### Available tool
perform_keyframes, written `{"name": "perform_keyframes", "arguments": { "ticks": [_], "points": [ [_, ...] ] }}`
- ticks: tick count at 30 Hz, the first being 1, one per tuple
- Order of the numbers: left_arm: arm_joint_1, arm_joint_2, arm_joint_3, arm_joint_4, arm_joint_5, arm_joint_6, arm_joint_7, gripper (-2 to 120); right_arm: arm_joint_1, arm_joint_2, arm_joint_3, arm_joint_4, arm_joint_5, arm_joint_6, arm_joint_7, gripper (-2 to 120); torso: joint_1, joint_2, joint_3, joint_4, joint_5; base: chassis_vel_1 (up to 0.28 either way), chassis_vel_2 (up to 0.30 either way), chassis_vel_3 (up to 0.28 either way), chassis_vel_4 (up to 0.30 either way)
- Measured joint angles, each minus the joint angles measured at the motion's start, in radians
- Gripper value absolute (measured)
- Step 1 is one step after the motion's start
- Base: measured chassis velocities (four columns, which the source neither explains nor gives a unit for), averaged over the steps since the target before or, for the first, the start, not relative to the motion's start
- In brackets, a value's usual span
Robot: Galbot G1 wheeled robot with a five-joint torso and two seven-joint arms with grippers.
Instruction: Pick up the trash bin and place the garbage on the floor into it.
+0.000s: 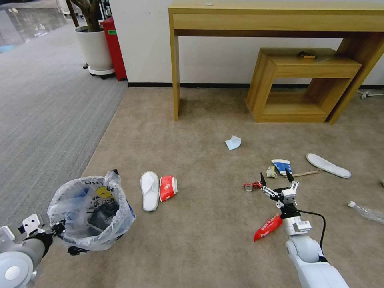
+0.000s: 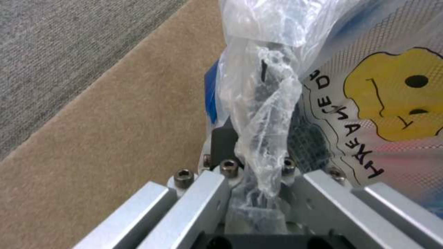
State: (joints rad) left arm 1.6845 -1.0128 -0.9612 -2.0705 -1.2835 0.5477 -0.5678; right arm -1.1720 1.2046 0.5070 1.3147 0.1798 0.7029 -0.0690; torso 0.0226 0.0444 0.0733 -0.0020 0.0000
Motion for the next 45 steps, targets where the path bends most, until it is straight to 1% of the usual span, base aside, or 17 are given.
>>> {"name": "perform_keyframes", "arguments": {
  "ticks": [12, 15, 18, 26, 30, 33, 42, 45],
  "points": [
    [-0.004, 0.001, -0.006, -0.002, -0.006, -0.001, 0.0, 0, 0.0, -0.001, -0.007, -0.007, 0.005, 0.013, 0.018, 100, 0.0, 0.0, 0.0, 0.0, 0.0, -0.024, 0.026, 0.021, -0.028],
    [-0.005, -0.001, -0.007, -0.004, -0.006, -0.001, 0.0, 0, 0.002, -0.005, -0.017, 0.001, 0.015, 0.004, 0.04, 100, 0.0, 0.0, 0.0, 0.0, 0.0, 0.0, 0.0, 0.0, 0.0],
    [-0.006, -0.004, -0.013, -0.011, -0.008, -0.001, 0.0, 0, 0.005, -0.019, -0.037, 0.012, 0.03, -0.026, 0.088, 100, 0.0, 0.0, 0.0, 0.0, 0.0, 0.0, 0.0, 0.0, 0.0],
    [0.0, -0.01, -0.026, -0.026, 0.014, 0.0, 0.008, 0, 0.014, -0.058, -0.063, 0.003, 0.064, -0.063, 0.119, 100, 0.0, 0.0, 0.0, 0.0001, 0.0002, 0.0, 0.0, 0.0, 0.0],
    [-0.001, -0.011, -0.026, -0.027, 0.016, 0.0, 0.009, 0, 0.015, -0.079, -0.069, 0.005, 0.097, -0.085, 0.124, 100, 0.0, 0.0, 0.0, 0.0, 0.0001, 0.0, 0.0, 0.0, 0.0],
    [-0.007, -0.013, -0.015, -0.026, 0.022, 0.0, 0.01, 0, 0.003, -0.102, -0.078, 0.006, 0.164, -0.11, 0.126, 100, 0.0, 0.0, 0.0, 0.0, 0.0, 0.0, 0.0, 0.0, 0.0],
    [-0.011, -0.014, -0.008, -0.02, 0.027, 0.0, 0.012, 0, -0.015, -0.127, -0.1, -0.02, 0.242, -0.148, 0.152, 100, 0.0, 0.0, 0.0, 0.0001, 0.0001, 0.0, 0.0, 0.0, 0.0],
    [-0.017, -0.011, -0.008, -0.01, 0.027, 0.0, 0.012, 0, -0.05, -0.159, -0.118, -0.001, 0.279, -0.174, 0.173, 100, 0.0, 0.0, 0.0, 0.0, 0.0002, 0.0, 0.0, 0.0, 0.0]
  ]
}}
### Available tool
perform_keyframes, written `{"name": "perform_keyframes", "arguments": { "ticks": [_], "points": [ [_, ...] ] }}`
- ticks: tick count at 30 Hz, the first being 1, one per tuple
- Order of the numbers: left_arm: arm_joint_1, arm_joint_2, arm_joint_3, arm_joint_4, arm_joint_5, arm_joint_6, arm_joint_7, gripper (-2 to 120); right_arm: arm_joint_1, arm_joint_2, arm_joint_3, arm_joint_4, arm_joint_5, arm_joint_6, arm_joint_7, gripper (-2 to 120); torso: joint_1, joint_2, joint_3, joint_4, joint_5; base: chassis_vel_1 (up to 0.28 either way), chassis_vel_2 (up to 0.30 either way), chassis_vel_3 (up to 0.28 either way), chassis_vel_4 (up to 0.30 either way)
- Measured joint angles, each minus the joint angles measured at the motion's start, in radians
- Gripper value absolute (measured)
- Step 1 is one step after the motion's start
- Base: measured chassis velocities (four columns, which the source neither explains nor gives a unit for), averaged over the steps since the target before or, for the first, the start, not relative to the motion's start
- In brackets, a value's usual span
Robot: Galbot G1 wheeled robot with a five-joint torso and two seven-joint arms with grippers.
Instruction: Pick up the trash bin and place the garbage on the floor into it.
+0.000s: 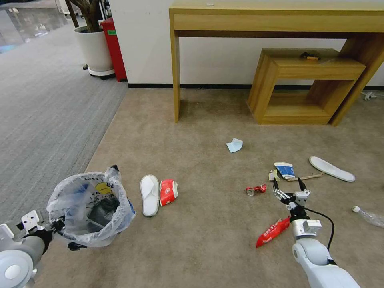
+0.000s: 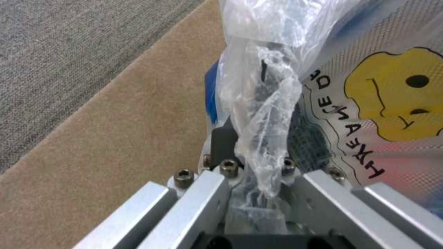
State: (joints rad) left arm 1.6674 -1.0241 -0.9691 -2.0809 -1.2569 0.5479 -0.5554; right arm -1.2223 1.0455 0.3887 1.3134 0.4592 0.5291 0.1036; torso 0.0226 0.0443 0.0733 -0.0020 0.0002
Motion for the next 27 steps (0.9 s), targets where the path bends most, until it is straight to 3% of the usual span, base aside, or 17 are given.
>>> {"name": "perform_keyframes", "arguments": {
  "ticks": [11, 27],
  "points": [
    [-0.04, 0.002, 0.018, 0.061, 0.037, -0.014, 0.022, 0, -0.159, -0.096, -0.018, 0.115, 0.032, -0.015, 0.026, 100, 0.0, 0.0, 0.0, 0.0, -0.0002, 0.0, 0.0, 0.0, 0.0],
    [-0.062, 0.005, 0.033, 0.097, 0.065, -0.024, 0.038, 0, -0.298, -0.138, -0.016, 0.198, 0.015, -0.026, 0.065, 100, 0.0, 0.0, 0.0, 0.0, -0.0003, 0.0, 0.0, 0.0, 0.0]
  ]
}}
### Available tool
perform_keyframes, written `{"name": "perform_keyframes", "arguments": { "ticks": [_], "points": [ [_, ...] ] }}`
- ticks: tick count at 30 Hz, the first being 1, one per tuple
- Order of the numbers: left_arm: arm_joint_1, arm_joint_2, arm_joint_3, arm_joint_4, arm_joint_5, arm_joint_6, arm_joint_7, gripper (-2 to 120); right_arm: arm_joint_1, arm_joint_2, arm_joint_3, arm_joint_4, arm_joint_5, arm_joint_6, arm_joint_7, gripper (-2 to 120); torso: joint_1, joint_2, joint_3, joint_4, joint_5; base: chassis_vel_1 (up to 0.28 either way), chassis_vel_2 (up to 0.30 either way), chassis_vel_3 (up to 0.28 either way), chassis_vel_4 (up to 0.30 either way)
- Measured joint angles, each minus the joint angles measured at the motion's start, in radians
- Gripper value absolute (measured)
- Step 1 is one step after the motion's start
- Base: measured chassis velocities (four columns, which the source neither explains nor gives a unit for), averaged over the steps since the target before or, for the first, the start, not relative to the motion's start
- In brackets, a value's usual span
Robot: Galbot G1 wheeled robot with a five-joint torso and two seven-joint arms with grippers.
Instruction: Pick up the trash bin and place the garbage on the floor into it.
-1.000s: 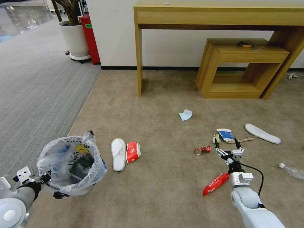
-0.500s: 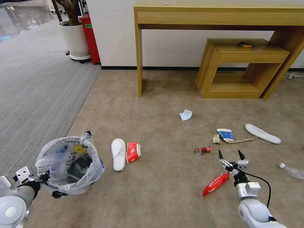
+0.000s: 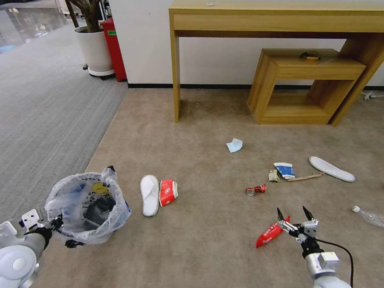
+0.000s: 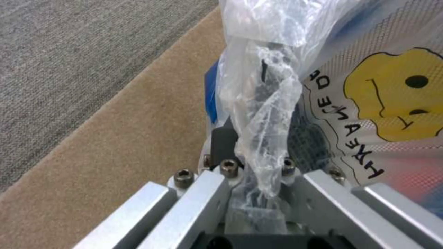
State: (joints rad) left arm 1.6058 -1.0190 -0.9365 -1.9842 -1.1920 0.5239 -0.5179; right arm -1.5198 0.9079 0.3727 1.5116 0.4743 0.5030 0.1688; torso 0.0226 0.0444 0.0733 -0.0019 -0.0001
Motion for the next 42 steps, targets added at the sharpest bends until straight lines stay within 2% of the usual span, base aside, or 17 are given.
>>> {"name": "perform_keyframes", "arguments": {
  "ticks": [12, 31, 42],
  "points": [
    [-0.01, 0.008, 0.011, 0.016, 0.021, -0.01, 0.015, 0, -0.066, 0.036, -0.035, -0.017, -0.059, -0.012, 0.038, 100, 0.0, 0.0, 0.0, 0.0, 0.0001, 0.0, 0.0, 0.0, 0.0],
    [-0.018, 0.003, 0.015, 0.029, 0.036, -0.016, 0.024, 0, -0.158, 0.025, -0.058, -0.018, -0.028, -0.009, 0.063, 100, 0.0, 0.0, 0.0, 0.0, 0.0003, 0.0, 0.0, 0.0, 0.0],
    [-0.015, -0.008, 0.024, 0.014, 0.043, -0.016, 0.024, 0, -0.143, 0.057, -0.113, -0.061, -0.016, -0.023, 0.075, 100, 0.0, 0.0, 0.0, -0.0001, 0.0001, 0.0, 0.0, 0.0, 0.0]
  ]
}}
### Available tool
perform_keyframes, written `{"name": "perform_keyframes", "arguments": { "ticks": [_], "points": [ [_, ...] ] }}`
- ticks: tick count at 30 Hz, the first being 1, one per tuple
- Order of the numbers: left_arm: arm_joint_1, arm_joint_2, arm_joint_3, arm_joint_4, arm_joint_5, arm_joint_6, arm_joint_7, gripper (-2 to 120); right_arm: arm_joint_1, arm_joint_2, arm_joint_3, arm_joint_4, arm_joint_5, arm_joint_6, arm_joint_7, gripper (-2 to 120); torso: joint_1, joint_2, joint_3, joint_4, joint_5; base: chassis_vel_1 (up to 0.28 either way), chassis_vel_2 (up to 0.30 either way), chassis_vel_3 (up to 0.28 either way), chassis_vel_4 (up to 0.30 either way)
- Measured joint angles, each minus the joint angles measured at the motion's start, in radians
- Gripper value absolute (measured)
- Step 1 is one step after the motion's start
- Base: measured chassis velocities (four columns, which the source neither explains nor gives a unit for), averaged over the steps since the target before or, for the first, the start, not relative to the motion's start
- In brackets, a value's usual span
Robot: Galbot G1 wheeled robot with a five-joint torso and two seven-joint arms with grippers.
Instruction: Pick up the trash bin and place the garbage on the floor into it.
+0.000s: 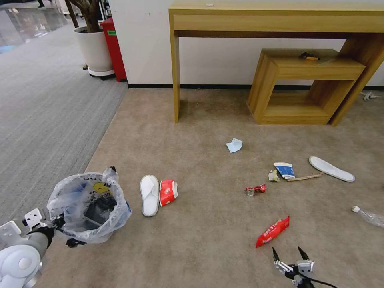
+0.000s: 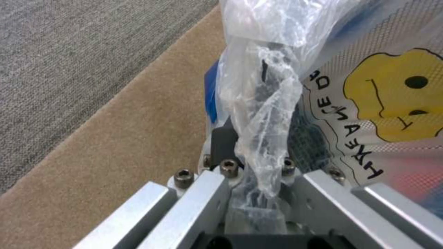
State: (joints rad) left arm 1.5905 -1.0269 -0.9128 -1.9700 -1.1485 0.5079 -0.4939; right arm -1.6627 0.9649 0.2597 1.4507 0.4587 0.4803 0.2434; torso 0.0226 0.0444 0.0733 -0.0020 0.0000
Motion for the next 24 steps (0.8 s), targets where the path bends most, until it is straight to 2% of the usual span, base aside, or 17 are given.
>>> {"name": "perform_keyframes", "arguments": {
  "ticks": [11, 24],
  "points": [
    [0.004, 0.0, 0.003, -0.014, -0.004, 0.0, -0.002, 0, 0.085, 0.009, -0.105, -0.057, 0.016, -0.014, -0.022, 100, 0.0, 0.0, 0.0, 0.0001, -0.0001, 0.0, 0.0, 0.0, 0.0],
    [0.005, -0.002, 0.004, -0.031, -0.01, 0.0, -0.005, 0, 0.166, 0.027, -0.172, -0.12, 0.028, -0.034, -0.012, 99, 0.0, 0.0, 0.0, 0.0001, 0.0, 0.0, 0.0, 0.0, 0.0]
  ]
}}
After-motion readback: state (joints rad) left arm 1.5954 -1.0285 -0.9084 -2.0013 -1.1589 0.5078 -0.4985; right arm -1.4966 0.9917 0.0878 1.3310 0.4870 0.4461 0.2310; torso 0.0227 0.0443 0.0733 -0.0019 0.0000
